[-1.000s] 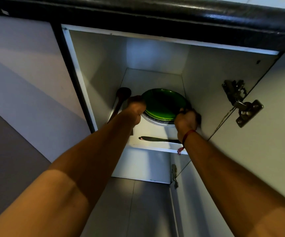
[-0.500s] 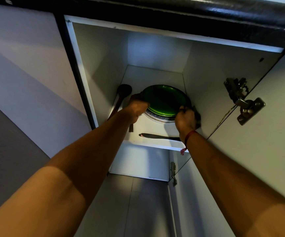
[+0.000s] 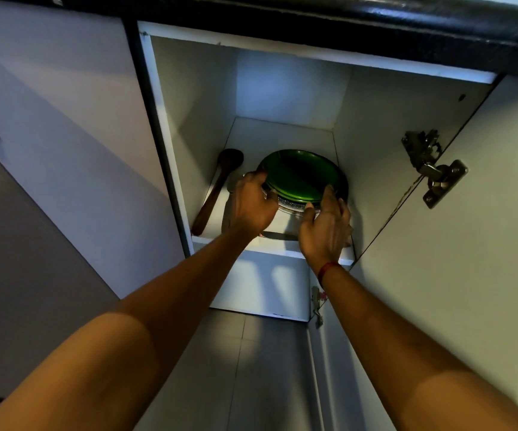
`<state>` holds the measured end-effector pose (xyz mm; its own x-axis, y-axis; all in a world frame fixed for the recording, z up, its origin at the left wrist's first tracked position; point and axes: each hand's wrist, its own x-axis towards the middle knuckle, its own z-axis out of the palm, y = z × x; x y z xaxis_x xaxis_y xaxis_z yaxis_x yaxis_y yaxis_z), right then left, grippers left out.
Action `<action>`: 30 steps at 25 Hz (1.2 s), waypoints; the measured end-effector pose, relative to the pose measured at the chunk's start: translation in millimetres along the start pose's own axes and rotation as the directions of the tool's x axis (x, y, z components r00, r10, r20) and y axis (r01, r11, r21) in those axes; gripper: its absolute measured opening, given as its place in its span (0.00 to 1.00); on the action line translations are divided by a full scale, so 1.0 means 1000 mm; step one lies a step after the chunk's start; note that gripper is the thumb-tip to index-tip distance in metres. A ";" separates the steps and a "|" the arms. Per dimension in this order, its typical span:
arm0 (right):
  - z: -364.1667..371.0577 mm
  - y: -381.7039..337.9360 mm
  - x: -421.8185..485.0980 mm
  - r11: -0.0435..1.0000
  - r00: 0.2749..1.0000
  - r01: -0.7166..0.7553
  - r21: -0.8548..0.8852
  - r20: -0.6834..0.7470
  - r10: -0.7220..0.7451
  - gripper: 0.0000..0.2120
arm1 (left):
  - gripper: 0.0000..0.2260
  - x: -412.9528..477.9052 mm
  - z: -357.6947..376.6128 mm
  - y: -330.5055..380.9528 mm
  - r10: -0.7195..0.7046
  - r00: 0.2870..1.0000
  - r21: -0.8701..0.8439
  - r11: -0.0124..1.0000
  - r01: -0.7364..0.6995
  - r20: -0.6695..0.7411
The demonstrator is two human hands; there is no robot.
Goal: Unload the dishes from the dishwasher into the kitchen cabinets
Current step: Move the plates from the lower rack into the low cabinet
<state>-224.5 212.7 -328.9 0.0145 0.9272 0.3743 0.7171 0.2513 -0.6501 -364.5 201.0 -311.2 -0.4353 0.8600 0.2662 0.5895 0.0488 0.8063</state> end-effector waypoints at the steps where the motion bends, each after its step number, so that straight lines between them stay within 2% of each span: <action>1: 0.000 -0.001 -0.007 1.000 1.000 0.005 0.006 0.006 -0.005 0.25 | 0.19 -0.008 -0.001 -0.002 0.032 0.999 0.031 0.999 -0.031 -0.013; 4: -0.003 -0.001 -0.033 1.000 0.999 0.023 -0.011 0.026 -0.022 0.25 | 0.25 -0.036 -0.003 -0.003 0.118 0.992 0.101 0.988 -0.114 -0.038; 8: -0.013 0.009 -0.078 0.996 0.996 0.077 -0.045 0.037 -0.076 0.25 | 0.26 -0.083 -0.005 -0.008 0.216 0.975 0.174 0.963 -0.206 -0.042; 17: -0.057 0.050 -0.195 0.975 0.984 0.178 -0.134 0.024 -0.176 0.26 | 0.30 -0.224 -0.004 -0.019 0.248 0.968 0.183 0.951 -0.249 0.030; 22: -0.098 0.052 -0.252 0.951 0.963 0.265 -0.157 -0.009 -0.270 0.26 | 0.32 -0.294 -0.021 0.009 0.274 0.958 0.198 0.937 -0.287 0.089; 27: -0.145 0.047 -0.295 0.937 0.949 0.302 -0.174 -0.034 -0.312 0.26 | 0.34 -0.348 -0.043 0.033 0.305 0.951 0.226 0.924 -0.309 0.053; 30: -0.172 0.047 -0.308 0.903 0.929 0.356 -0.240 -0.014 -0.370 0.27 | 0.34 -0.365 -0.052 0.050 0.323 0.942 0.254 0.907 -0.335 0.087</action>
<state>-75.4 -108.4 -361.4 -0.2415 0.7646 0.5976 0.8200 0.4901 -0.2956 -211.9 -136.7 -340.6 -0.1605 0.8704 0.4655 0.8534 -0.1146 0.5085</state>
